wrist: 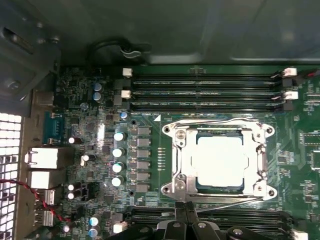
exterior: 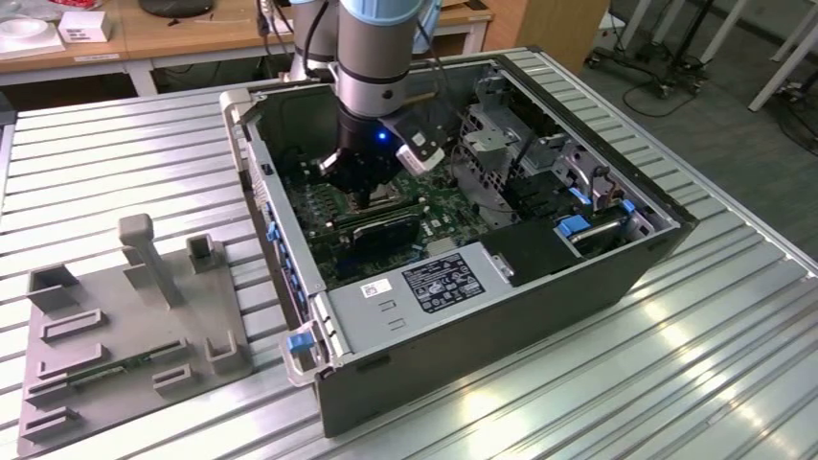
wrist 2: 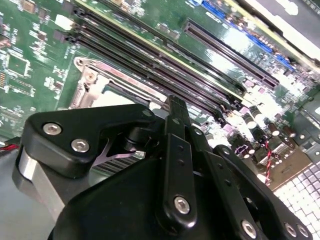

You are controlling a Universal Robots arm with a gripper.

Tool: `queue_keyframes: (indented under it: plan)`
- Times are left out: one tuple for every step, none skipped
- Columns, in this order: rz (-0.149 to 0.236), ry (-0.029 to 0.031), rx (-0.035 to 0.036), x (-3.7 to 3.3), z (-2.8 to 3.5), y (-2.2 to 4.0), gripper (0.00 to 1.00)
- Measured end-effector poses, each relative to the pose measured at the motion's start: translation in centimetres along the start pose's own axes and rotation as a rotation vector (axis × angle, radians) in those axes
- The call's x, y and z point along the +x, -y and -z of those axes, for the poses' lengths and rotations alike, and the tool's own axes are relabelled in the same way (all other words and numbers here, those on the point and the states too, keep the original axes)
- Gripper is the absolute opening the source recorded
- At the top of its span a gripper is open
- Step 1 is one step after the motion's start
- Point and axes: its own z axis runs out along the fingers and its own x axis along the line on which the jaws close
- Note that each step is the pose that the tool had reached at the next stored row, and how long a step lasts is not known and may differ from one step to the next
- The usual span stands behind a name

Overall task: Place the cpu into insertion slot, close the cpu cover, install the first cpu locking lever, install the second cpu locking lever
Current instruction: 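Install the second cpu locking lever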

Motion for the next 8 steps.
queue_keyframes:
  plan:
    - [0.000,0.0002,-0.0001,0.14,-0.04,0.00,0.11]
    - [0.000,0.0004,0.0000,0.25,-0.09,0.01,0.11]
    - [0.000,0.0005,0.0000,0.34,-0.12,0.01,0.11]
    - [0.000,0.0006,-0.0001,0.44,-0.15,0.01,0.11]
    - [0.000,0.0006,0.0000,0.52,-0.19,0.01,0.11]
    - [0.000,0.0007,0.0000,0.58,-0.25,0.02,0.11]
    - [0.000,0.0007,0.0000,0.62,-0.33,0.02,0.11]
    - [0.000,0.0007,-0.0001,0.65,-0.42,0.03,0.11]
